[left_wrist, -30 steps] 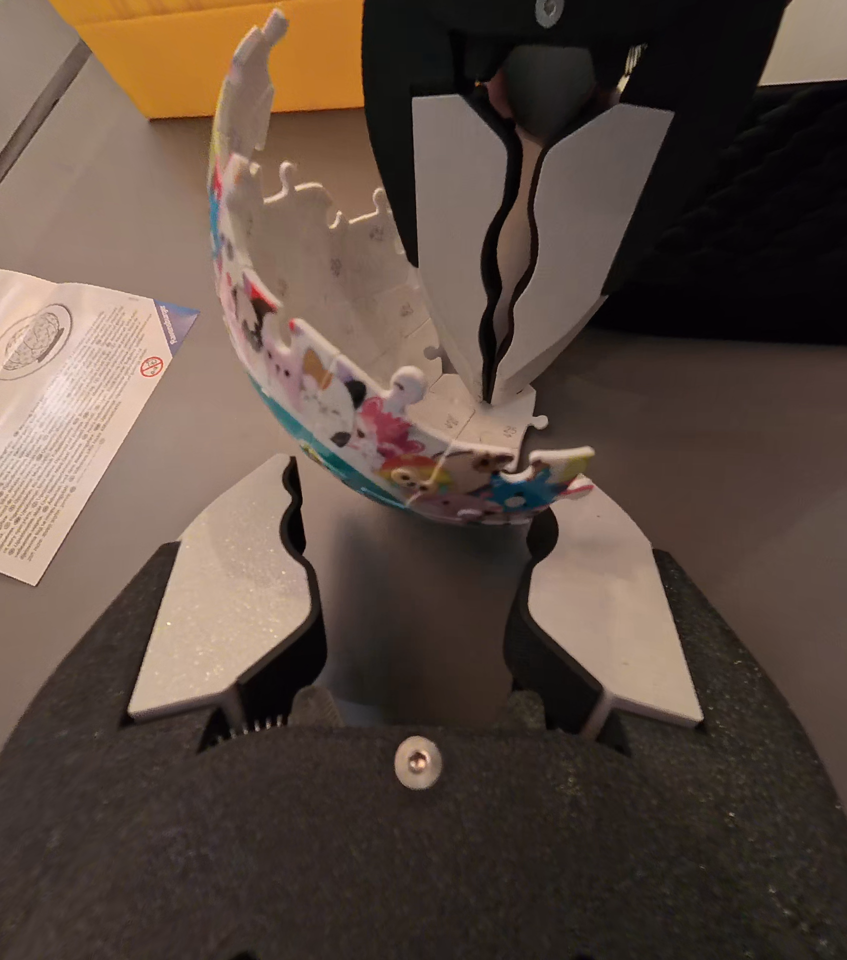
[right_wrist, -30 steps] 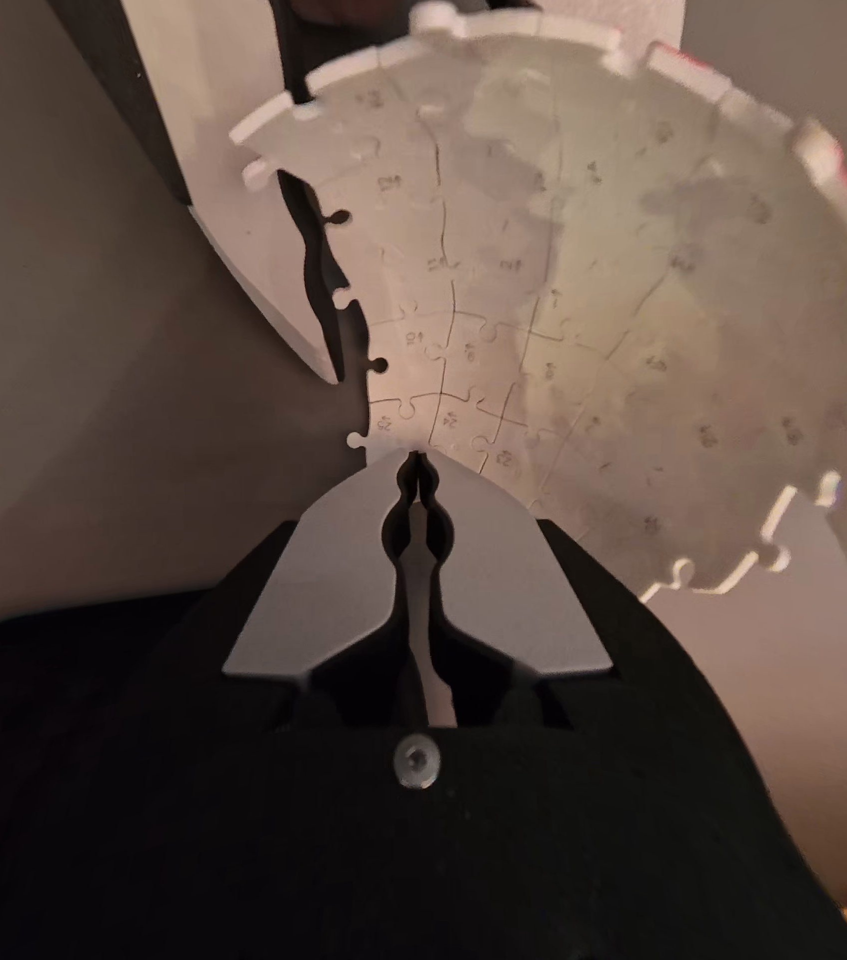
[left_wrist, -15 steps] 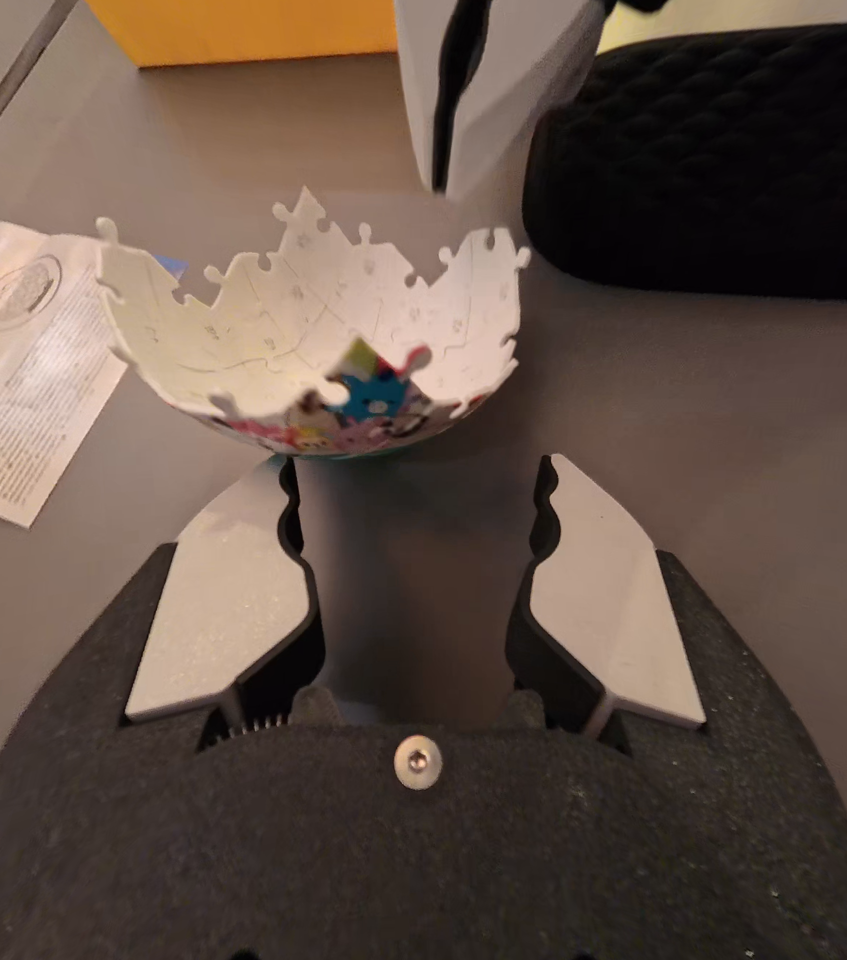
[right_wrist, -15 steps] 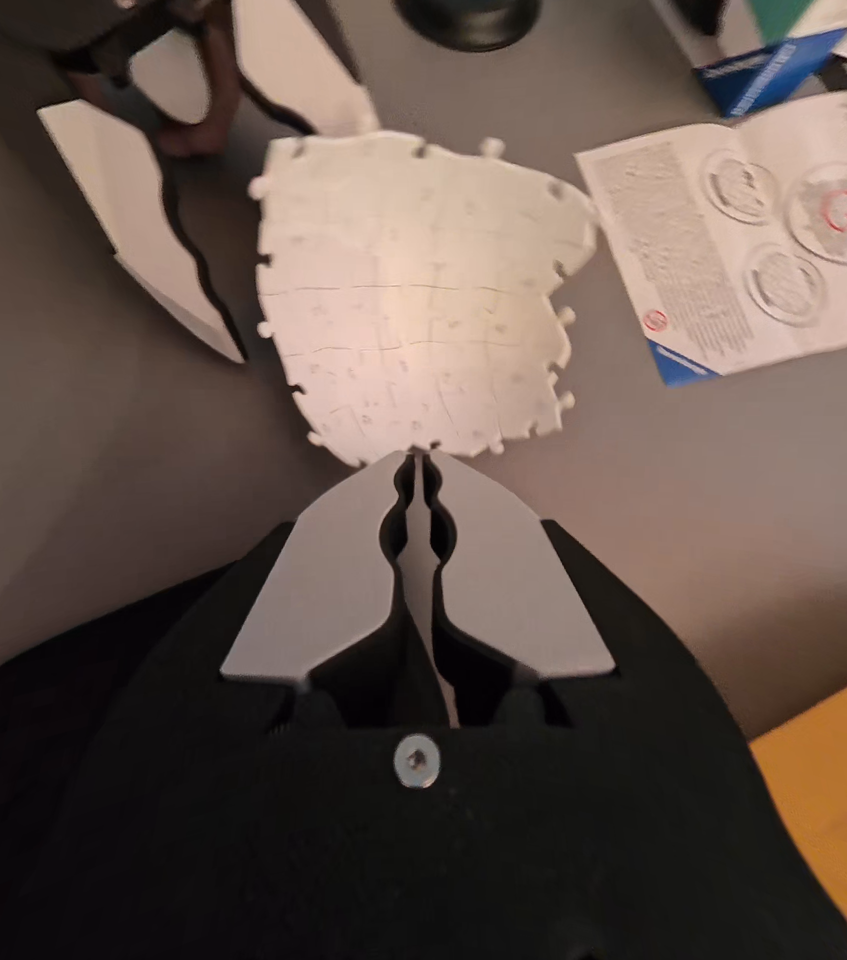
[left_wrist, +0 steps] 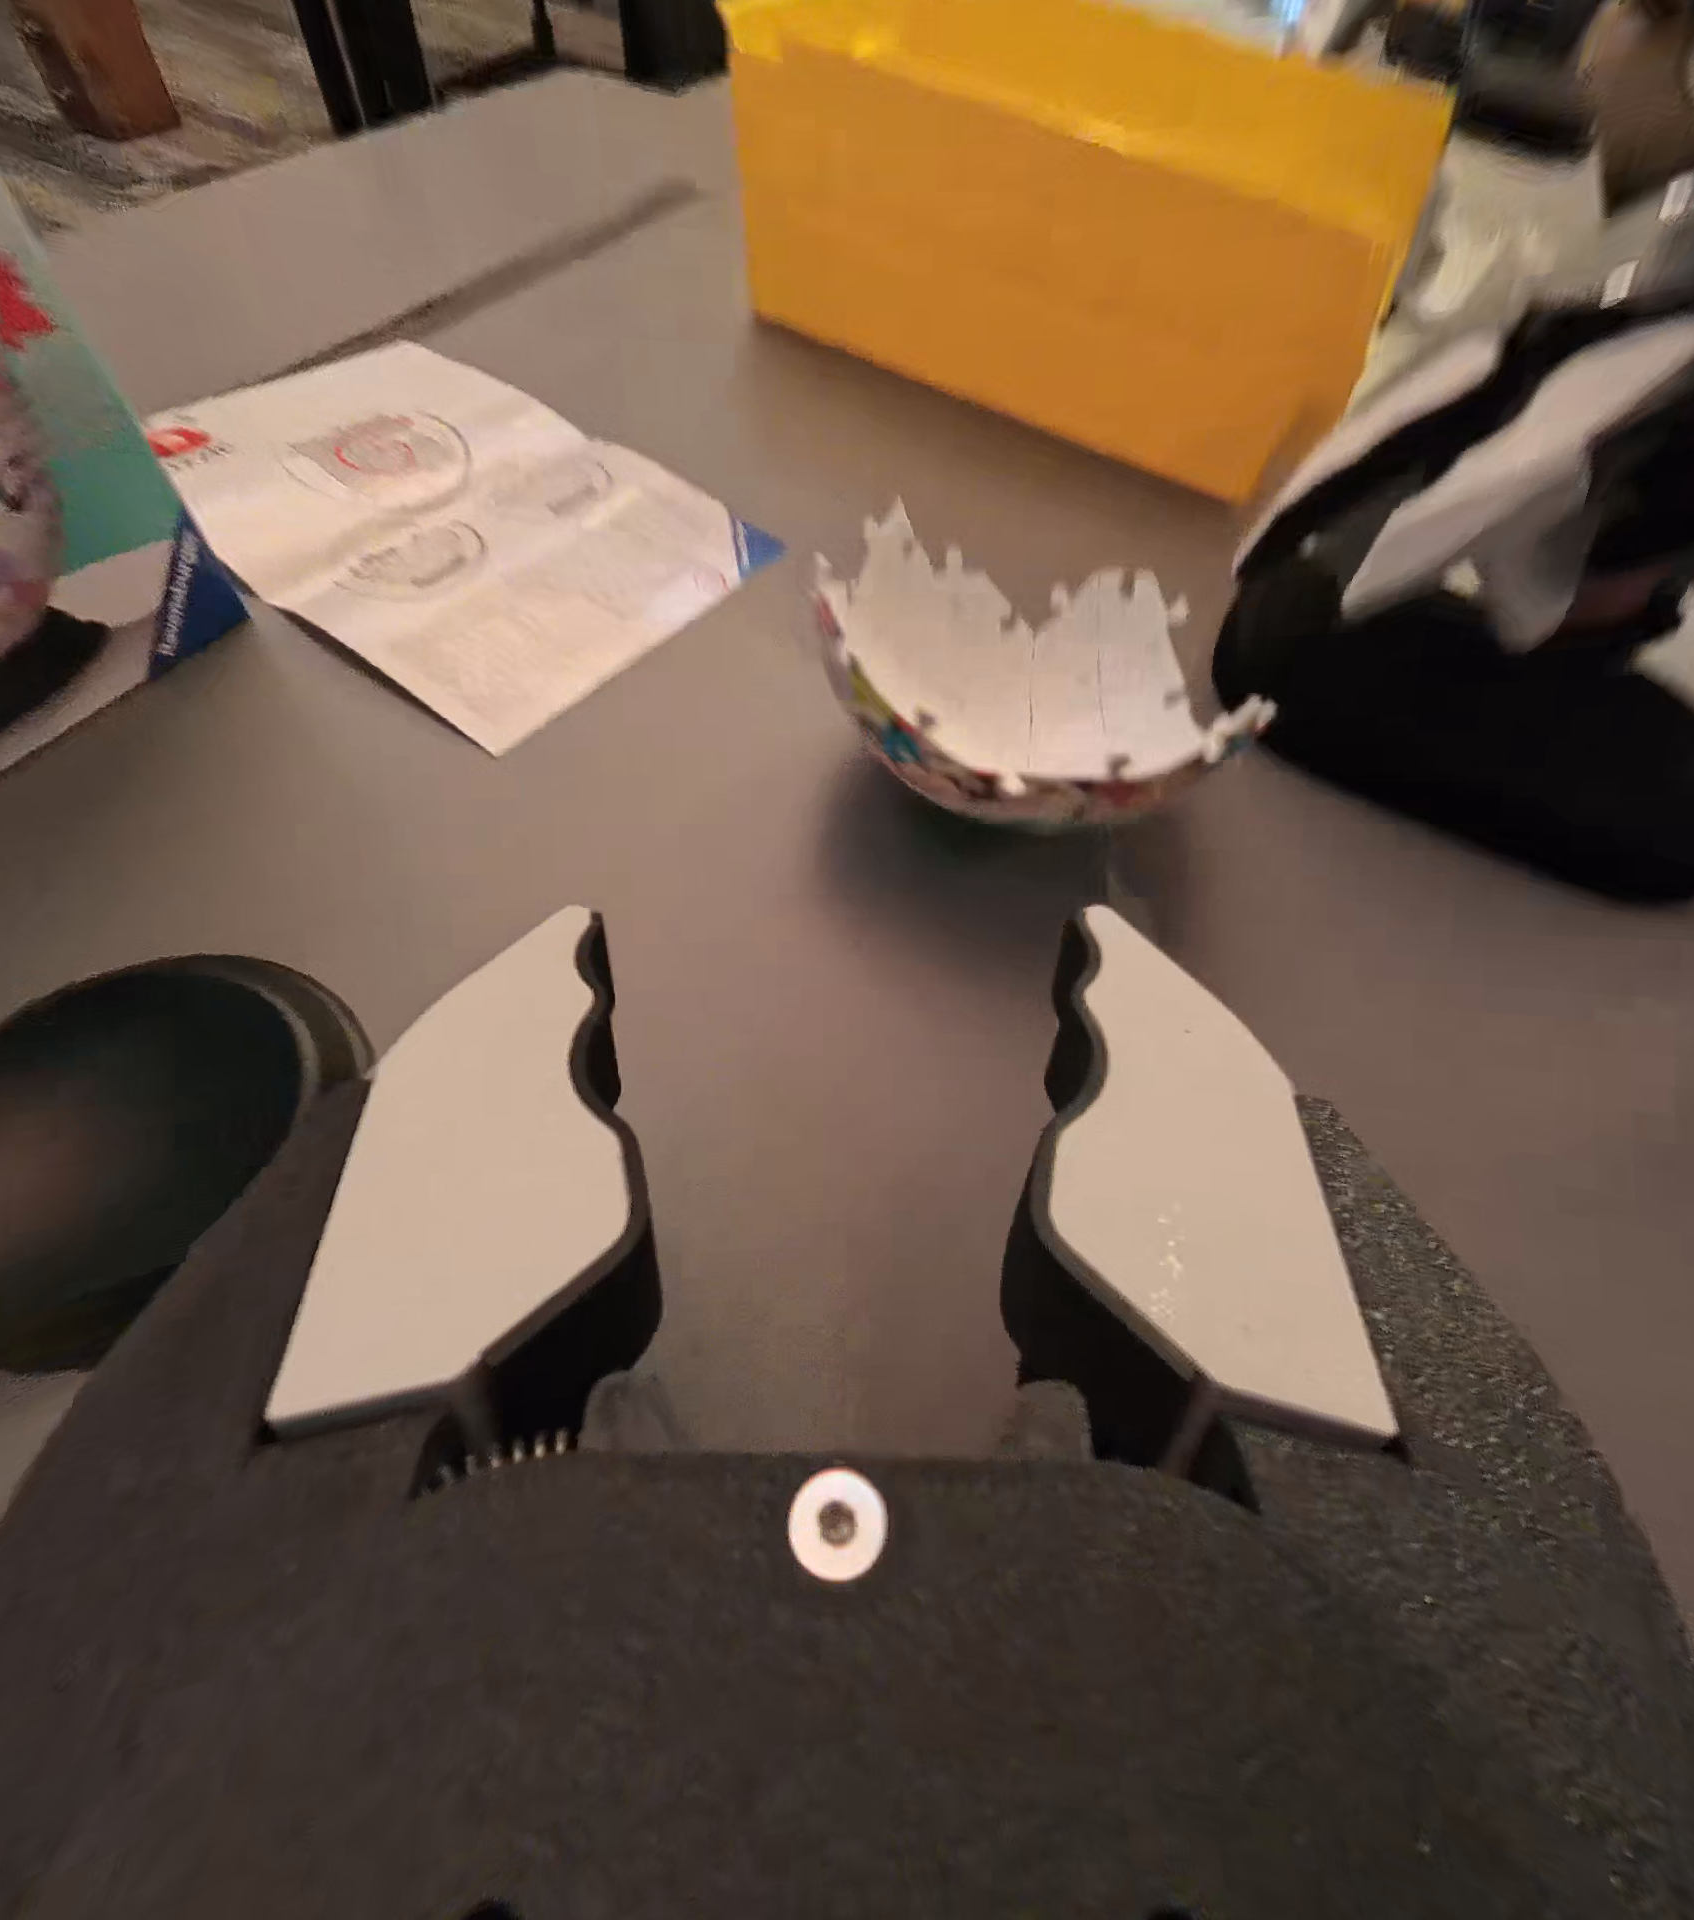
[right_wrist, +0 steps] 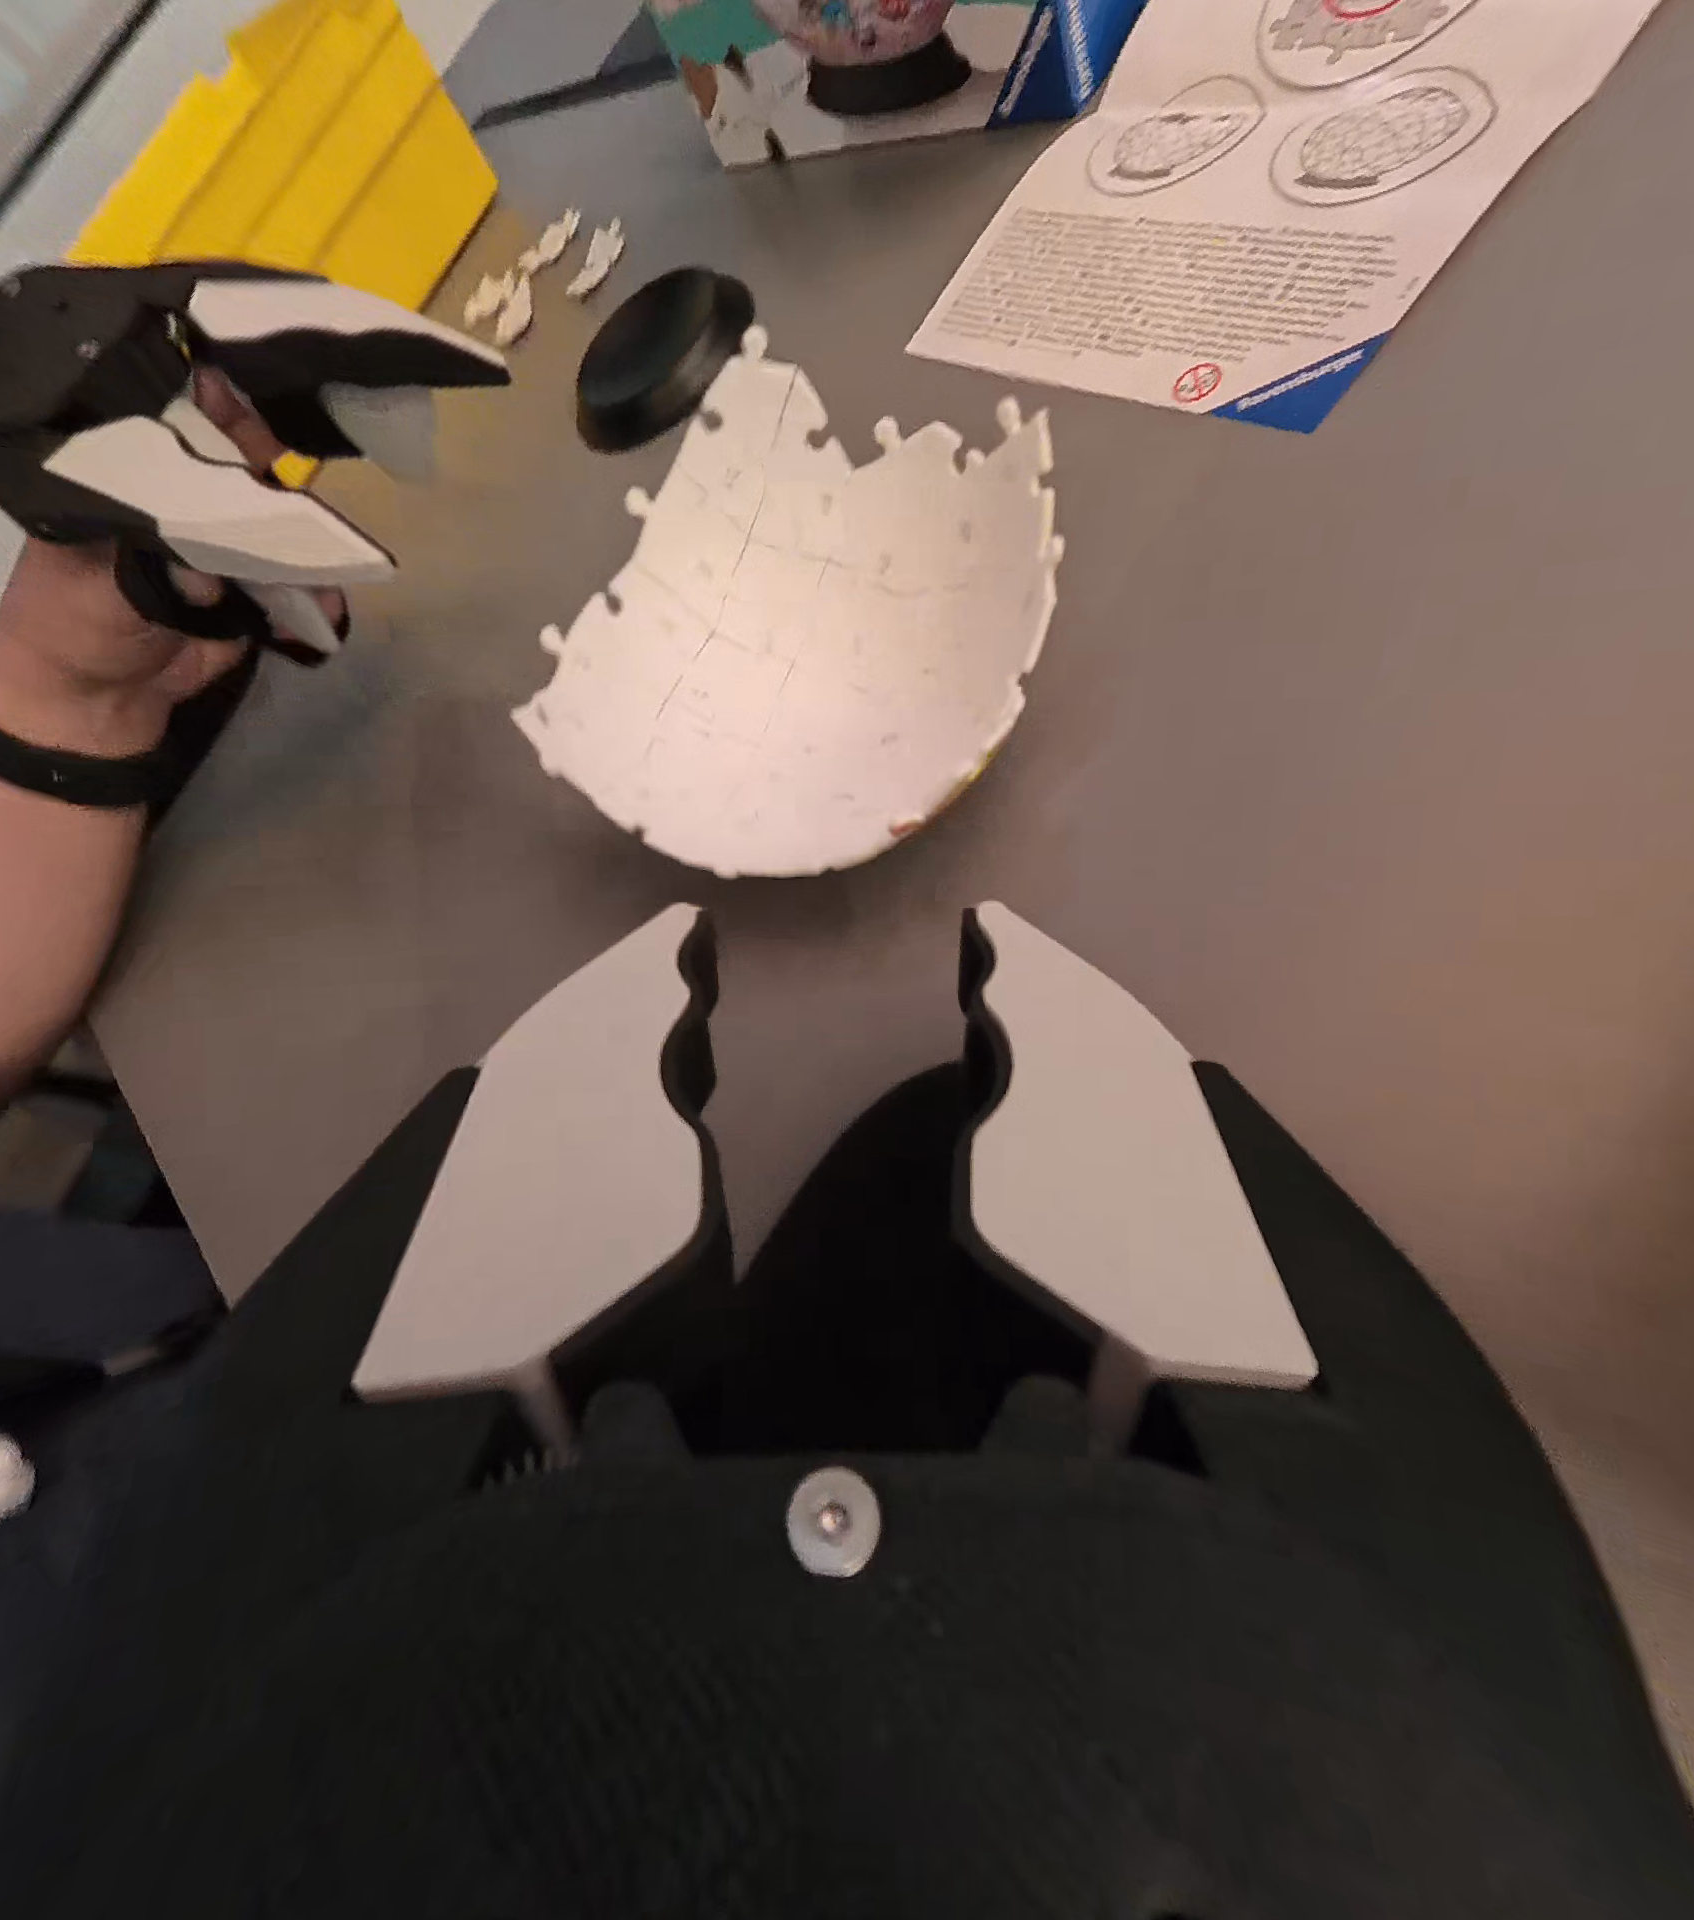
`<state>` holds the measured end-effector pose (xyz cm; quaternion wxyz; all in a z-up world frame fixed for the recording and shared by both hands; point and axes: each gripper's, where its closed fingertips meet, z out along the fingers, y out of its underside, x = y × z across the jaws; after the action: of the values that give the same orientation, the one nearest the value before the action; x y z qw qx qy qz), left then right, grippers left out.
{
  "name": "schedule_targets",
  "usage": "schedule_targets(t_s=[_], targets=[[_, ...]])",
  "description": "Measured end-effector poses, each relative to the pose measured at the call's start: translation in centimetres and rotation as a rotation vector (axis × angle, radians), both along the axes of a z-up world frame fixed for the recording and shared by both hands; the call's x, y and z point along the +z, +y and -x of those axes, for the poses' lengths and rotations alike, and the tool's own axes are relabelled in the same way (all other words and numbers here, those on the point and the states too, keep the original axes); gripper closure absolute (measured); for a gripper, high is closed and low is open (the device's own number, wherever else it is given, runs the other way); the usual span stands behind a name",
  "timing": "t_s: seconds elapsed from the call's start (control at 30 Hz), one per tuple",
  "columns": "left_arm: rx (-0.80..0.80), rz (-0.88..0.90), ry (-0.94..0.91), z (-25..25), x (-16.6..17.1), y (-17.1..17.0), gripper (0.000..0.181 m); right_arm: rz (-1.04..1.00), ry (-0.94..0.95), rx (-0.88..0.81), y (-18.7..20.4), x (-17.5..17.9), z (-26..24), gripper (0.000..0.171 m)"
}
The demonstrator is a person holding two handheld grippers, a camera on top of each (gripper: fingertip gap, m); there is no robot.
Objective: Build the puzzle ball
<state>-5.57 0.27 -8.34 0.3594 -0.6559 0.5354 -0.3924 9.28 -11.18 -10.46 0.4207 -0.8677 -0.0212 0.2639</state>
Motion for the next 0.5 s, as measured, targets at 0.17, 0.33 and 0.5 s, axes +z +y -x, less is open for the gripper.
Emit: schedule_targets(t_s=[0.17, 0.33, 0.5], targets=[[-0.012, 0.151, -0.017, -3.4, 1.1, 1.5, 0.101, 0.011, 0.127, -0.107, 2.0, 0.4, -0.1, 0.124], [-0.001, 0.329, 0.040, -5.3, -0.9, 0.4, 0.100, 0.024, 0.199, -0.117, 3.7, 0.5, 0.8, 0.124], [-0.015, 0.382, 0.059, -5.2, -2.7, -1.3, 0.106, 0.098, 0.148, -0.125, 4.8, -1.3, 1.0, 0.128]])
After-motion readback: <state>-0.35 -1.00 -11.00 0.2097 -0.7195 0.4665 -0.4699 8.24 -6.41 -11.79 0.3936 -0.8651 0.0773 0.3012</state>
